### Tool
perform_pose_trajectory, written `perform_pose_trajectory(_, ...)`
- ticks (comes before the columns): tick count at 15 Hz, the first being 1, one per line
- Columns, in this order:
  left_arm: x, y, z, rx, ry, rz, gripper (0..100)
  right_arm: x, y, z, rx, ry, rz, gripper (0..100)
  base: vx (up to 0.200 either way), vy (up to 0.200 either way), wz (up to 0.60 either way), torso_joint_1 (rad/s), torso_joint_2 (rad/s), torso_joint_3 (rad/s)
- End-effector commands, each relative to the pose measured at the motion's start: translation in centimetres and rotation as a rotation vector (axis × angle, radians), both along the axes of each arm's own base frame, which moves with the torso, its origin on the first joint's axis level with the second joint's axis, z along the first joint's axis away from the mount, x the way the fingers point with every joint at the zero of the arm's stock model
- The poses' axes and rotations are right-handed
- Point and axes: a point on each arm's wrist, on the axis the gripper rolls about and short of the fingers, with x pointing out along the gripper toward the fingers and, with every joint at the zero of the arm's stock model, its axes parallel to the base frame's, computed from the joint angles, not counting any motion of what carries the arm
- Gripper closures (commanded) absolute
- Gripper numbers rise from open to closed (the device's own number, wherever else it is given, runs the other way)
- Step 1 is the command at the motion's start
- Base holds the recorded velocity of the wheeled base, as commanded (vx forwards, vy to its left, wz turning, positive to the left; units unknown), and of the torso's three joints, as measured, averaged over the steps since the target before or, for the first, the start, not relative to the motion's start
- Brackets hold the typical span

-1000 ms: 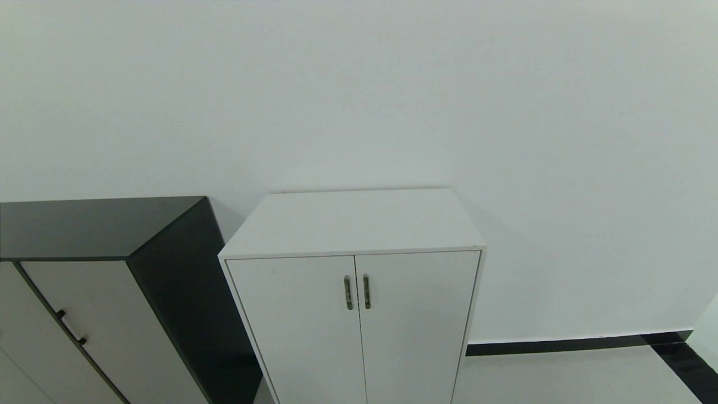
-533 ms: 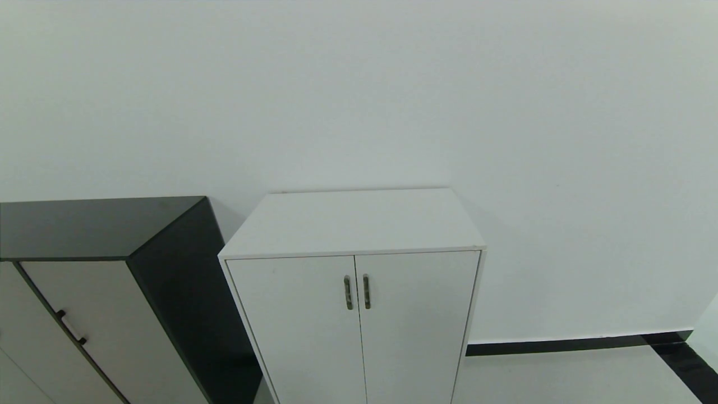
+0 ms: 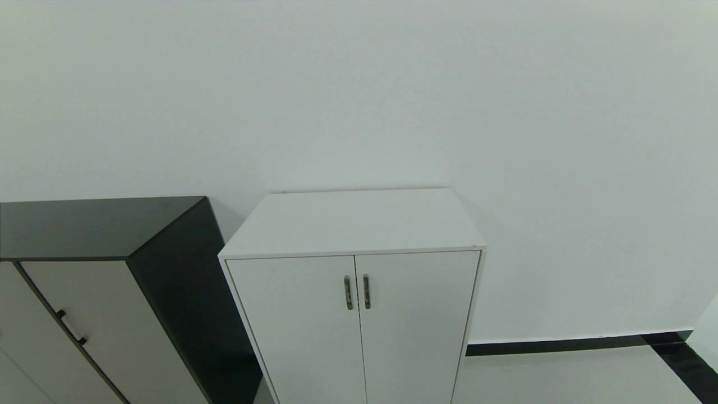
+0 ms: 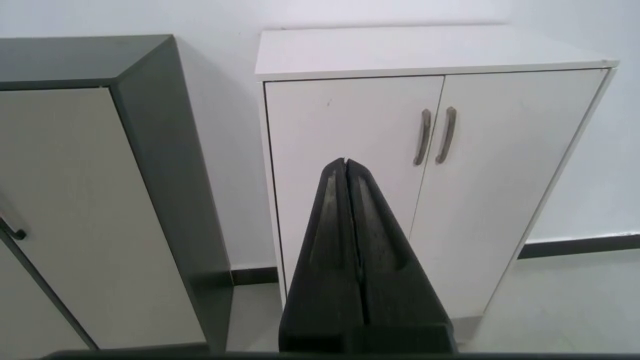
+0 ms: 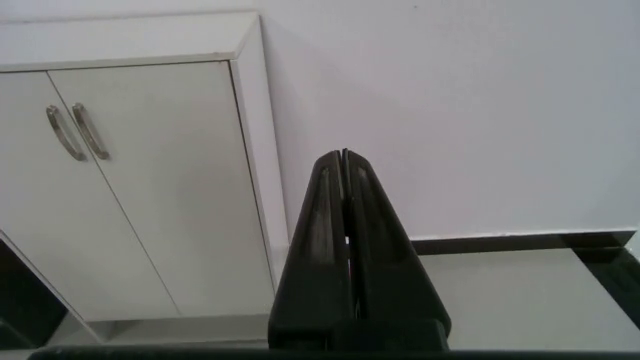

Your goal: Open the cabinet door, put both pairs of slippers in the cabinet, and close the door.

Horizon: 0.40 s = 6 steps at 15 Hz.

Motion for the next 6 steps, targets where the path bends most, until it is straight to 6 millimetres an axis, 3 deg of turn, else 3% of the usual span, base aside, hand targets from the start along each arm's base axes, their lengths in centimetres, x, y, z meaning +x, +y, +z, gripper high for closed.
perform_pose_trajectory(1,0.00,0.00,0.01,0.000,-0.001,-0.001,100,0.00,0.00,-0.01,0.000,0.002,-0.001,100,0.000,0.000,0.00,0.000,0.00,0.000)
perform_pose_trajectory(6,0.00,0.00,0.00,0.000,0.001,-0.001,100,0.01,0.00,-0.01,-0.006,0.003,0.001,100,0.000,0.000,0.00,0.000,0.00,0.000)
